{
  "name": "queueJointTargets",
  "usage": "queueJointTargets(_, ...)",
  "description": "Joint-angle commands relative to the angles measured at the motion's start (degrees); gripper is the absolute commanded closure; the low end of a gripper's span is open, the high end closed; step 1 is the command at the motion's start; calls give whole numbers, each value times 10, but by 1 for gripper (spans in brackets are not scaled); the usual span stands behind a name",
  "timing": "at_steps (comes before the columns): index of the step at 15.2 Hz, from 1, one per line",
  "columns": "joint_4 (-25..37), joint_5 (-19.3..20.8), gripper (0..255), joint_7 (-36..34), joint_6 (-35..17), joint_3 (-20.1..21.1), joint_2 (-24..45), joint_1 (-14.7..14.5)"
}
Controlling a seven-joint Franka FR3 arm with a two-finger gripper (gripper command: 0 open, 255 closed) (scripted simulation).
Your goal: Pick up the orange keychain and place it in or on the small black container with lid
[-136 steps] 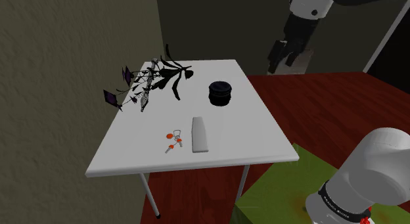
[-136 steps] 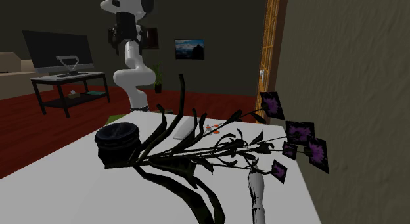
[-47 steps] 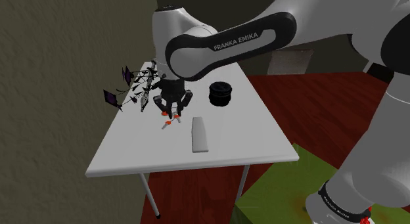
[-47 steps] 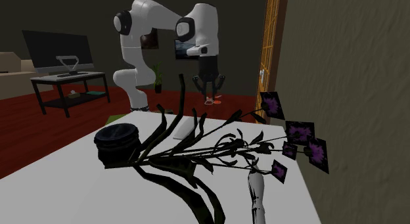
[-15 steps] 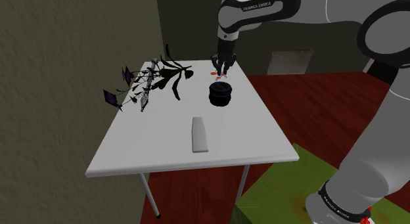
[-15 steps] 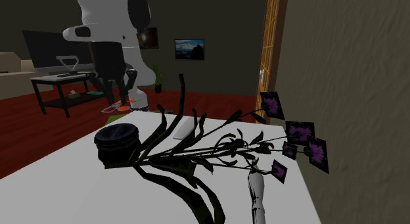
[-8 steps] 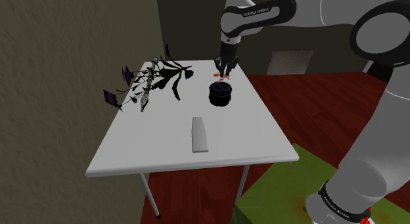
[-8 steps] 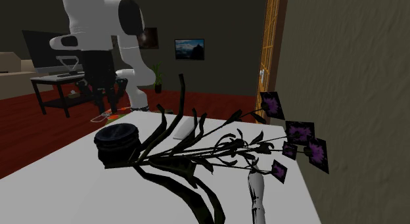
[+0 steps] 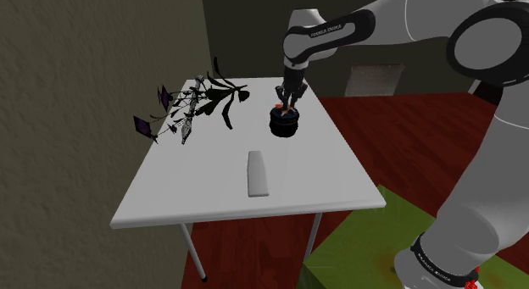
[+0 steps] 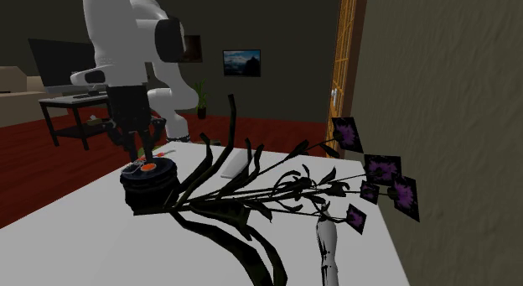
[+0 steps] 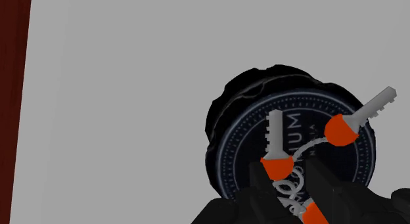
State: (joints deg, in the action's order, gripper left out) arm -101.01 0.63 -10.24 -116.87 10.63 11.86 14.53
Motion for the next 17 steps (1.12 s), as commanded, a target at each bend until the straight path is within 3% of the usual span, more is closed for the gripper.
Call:
queueJointTargets(1,-9,1,255,0,-14,0,4,0)
queueJointTargets(9,-15,1,255,-1,-22,0,6,-1)
queueJointTargets(10,-15,1,0,-1,-22,0,6,-1)
queueJointTargets(15,-15,1,0,-1,-22,0,6,-1)
queueJointTargets(17,7,-1,0,1,13,0,-6,1)
